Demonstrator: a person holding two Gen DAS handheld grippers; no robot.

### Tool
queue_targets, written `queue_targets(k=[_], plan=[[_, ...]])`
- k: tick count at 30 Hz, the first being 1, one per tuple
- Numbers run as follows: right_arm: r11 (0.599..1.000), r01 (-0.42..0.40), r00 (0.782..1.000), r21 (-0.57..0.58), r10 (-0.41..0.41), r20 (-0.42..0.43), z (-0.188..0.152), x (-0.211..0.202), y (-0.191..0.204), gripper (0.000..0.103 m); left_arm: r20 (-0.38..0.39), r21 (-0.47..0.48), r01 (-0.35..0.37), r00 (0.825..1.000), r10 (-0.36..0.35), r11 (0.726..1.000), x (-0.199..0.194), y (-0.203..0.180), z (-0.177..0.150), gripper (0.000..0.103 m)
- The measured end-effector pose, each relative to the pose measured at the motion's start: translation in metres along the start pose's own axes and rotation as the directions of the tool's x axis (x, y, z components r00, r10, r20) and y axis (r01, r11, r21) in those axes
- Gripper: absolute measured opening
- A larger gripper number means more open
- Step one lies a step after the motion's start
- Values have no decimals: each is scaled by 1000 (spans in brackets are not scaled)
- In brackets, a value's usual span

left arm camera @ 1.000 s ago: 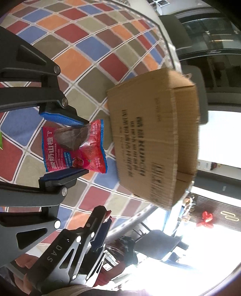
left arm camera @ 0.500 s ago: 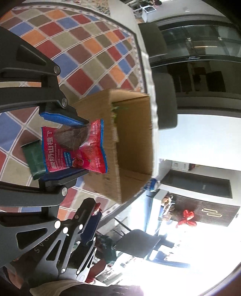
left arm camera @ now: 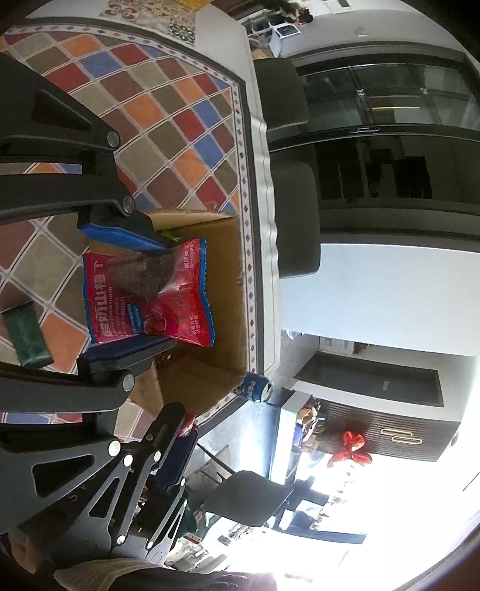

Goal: Organize snacks
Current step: 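Open left tool to drop the pink bag while right tool drops the red candy, then move left tool to the yellow-green candy while right tool reaches the green bar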

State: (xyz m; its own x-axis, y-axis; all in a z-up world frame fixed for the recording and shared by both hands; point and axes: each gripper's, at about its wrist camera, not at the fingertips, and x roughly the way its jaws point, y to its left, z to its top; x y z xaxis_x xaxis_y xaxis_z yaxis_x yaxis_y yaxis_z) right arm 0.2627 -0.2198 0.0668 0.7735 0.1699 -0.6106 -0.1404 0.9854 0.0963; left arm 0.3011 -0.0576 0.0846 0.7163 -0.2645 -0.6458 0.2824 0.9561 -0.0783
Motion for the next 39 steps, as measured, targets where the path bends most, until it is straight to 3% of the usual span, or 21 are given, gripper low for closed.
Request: queue_targets(k=[14, 17, 18, 25, 39], plan=[[999, 33, 999, -36, -33, 11, 34, 32, 1, 28, -58, 30, -43, 997, 45, 999, 50, 10, 40, 45], [998, 54, 998, -27, -54, 13, 38, 38, -1, 46, -55, 29, -91, 994, 93, 995, 54, 13, 42, 61], [997, 69, 998, -20, -68, 11, 38, 39, -2, 51, -48, 26, -108, 993, 109, 994, 52, 14, 40, 64], [997, 72, 997, -14, -72, 21, 27, 27, -5, 51, -21, 45, -154, 988, 155, 987, 26, 12, 17, 66], [997, -7, 1000, -78, 7, -1, -19, -19, 16, 51, -43, 5, -112, 993, 113, 994, -33, 5, -43, 69]])
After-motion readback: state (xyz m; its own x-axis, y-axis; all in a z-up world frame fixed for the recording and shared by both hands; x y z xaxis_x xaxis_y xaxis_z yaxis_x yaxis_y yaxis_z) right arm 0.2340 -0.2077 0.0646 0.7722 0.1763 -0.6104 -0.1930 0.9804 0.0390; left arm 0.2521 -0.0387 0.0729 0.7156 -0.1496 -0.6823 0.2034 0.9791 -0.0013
